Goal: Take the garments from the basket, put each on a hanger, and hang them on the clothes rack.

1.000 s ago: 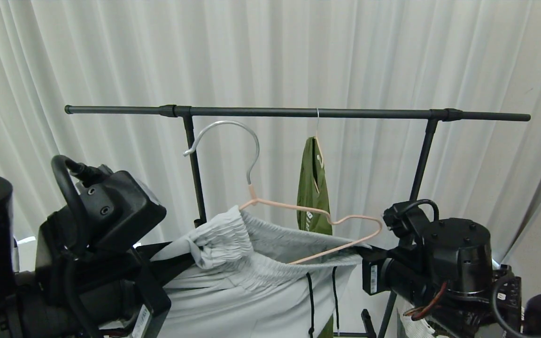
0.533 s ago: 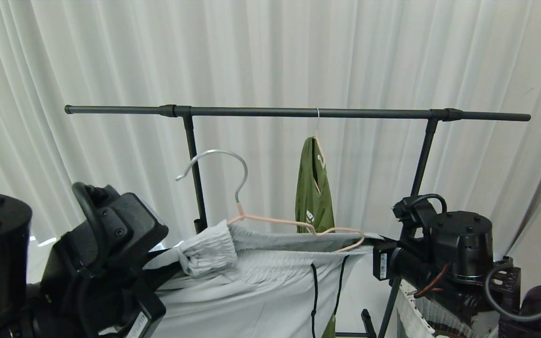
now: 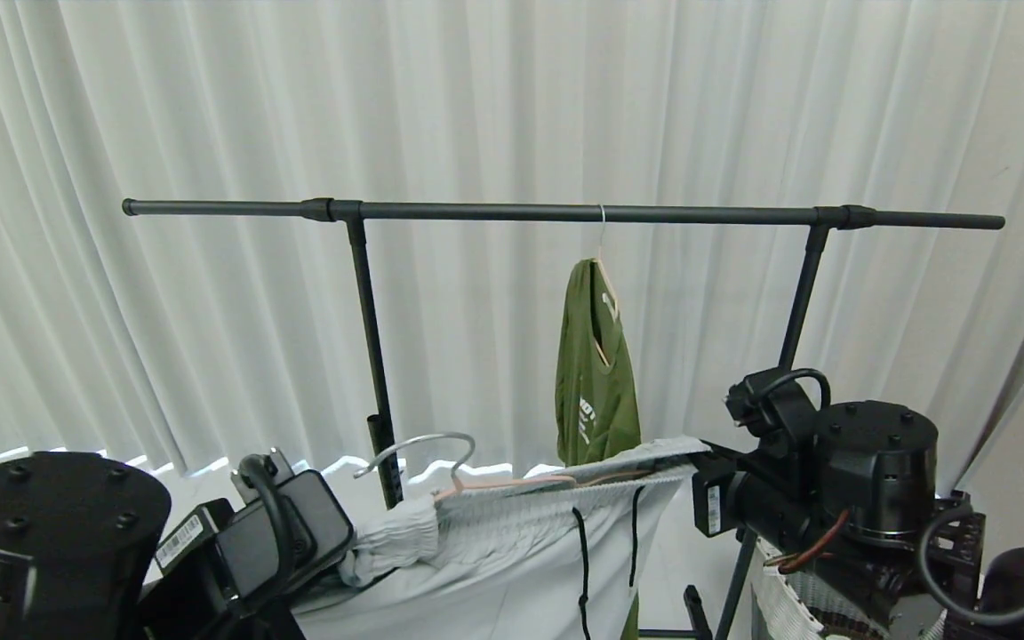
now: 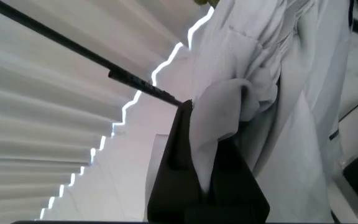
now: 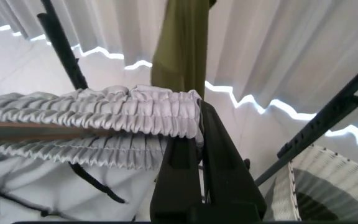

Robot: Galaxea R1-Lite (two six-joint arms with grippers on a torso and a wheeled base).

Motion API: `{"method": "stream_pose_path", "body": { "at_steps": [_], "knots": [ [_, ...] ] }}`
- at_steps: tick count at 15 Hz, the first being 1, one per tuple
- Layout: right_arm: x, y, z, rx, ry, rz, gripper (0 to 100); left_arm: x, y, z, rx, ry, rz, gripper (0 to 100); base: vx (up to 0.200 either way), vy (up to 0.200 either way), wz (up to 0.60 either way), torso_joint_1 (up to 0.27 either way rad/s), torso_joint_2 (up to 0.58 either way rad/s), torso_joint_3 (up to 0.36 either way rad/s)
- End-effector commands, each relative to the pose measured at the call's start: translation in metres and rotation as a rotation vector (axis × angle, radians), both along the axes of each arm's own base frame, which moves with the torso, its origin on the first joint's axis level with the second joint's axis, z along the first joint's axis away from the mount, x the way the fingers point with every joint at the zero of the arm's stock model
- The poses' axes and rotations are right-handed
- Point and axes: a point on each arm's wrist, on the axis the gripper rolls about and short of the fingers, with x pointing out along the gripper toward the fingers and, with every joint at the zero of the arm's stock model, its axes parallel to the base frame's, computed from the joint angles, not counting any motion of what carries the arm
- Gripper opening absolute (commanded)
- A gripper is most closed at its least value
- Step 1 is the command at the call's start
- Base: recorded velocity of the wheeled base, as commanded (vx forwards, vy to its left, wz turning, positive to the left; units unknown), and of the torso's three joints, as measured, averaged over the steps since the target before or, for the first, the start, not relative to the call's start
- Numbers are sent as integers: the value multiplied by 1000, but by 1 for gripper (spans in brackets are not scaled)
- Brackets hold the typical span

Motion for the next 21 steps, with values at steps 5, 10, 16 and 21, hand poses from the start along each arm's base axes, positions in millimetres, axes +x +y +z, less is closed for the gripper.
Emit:
{"method": "stream_pose_path", "body": {
  "at_steps": [5,10,16,21],
  "knots": [
    [-28,23,3,-44,-37,150,0,17,-13,-18,70,61,103,0,0,0,0,0,0,0],
    [-64,48,4,-106,-86,353,0,26,-28,-22,13,38,300,0,0,0,0,0,0,0],
    [-78,50,1,-135,-90,405,0,25,-29,-19,-11,28,309,0,0,0,0,0,0,0],
    [-83,14,11,-176,-105,407,100,25,-27,-10,-65,-9,358,0,0,0,0,0,0,0]
  ]
}}
